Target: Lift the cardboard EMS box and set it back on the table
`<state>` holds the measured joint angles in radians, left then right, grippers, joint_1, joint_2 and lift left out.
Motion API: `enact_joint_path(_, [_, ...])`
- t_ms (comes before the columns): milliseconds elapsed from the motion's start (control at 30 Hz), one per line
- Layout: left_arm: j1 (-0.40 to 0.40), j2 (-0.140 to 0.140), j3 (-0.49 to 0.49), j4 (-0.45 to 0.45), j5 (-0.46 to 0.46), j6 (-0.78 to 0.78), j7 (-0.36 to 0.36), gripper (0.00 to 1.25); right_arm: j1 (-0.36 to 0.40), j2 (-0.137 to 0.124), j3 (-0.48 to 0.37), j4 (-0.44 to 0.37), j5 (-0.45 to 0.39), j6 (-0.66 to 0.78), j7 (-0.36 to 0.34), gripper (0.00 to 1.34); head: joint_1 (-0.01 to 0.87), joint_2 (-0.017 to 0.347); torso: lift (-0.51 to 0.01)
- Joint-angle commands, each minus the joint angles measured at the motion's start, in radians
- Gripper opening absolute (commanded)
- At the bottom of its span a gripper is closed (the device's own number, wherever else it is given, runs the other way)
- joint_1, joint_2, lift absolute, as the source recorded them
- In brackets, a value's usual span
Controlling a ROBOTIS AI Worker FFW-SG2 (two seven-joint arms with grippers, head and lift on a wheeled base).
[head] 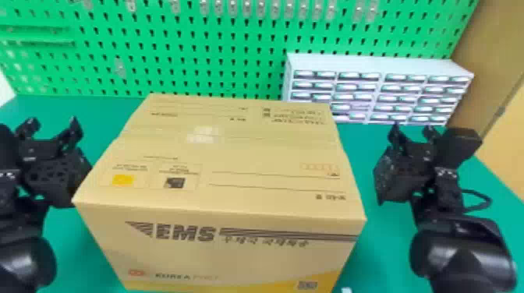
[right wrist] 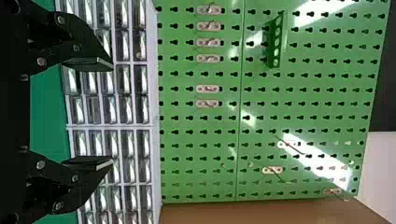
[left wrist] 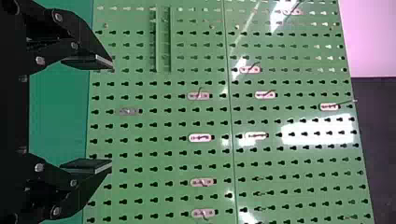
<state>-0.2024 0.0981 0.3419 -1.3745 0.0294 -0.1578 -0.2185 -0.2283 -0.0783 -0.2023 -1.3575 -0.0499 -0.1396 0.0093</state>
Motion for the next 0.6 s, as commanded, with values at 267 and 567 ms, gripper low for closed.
enact_joint_path(267, [0.0, 0.0, 0.003, -0.002, 0.001, -0.002, 0.001, 0.75, -0.003, 0.0, -0.002, -0.002, 0.007, 0.0, 0.0, 0.79, 0.678, -0.015, -0.094])
enact_joint_path(567, [0.0, 0.0, 0.003, -0.002, 0.001, -0.002, 0.001, 0.75, -0.006, 0.0, -0.003, -0.005, 0.007, 0.0, 0.0, 0.79, 0.678, -0.015, -0.094])
